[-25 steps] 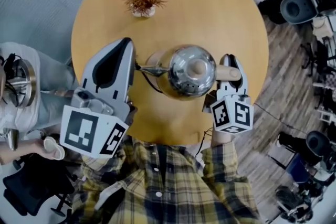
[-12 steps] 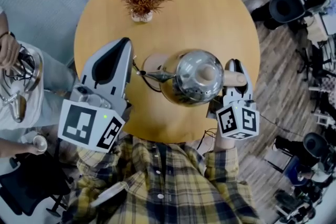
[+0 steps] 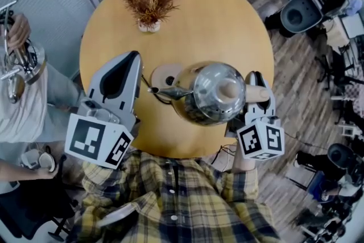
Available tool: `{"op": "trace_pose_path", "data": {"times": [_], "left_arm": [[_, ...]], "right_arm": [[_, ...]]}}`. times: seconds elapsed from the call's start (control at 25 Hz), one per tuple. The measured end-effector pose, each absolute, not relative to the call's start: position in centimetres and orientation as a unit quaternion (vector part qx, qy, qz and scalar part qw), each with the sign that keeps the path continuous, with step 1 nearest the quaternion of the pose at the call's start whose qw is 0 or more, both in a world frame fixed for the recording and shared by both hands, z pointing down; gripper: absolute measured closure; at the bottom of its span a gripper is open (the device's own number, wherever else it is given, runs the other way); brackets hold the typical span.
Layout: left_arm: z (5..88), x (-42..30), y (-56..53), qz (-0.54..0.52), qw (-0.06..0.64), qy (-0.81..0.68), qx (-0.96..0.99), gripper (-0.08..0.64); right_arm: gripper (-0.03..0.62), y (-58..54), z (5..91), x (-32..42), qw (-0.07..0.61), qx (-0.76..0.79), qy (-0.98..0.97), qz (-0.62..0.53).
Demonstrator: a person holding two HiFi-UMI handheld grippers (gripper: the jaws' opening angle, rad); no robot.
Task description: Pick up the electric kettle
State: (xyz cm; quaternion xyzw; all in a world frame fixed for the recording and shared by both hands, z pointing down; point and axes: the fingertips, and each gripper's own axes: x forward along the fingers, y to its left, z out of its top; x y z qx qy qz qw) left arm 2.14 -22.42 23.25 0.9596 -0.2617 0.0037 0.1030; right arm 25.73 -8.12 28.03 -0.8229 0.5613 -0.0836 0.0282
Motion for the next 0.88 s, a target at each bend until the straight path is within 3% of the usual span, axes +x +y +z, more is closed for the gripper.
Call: {"op": "trace_pose_path", "data": {"times": [0.88], "left_arm": [[24.0,2.9,-20.1,0.015,0.093,-0.241,0.966,0.558]], "right_arm": [[0.523,-6.8,26.0,25.7,0.023,-0.824,0.56,-0.079]]}}
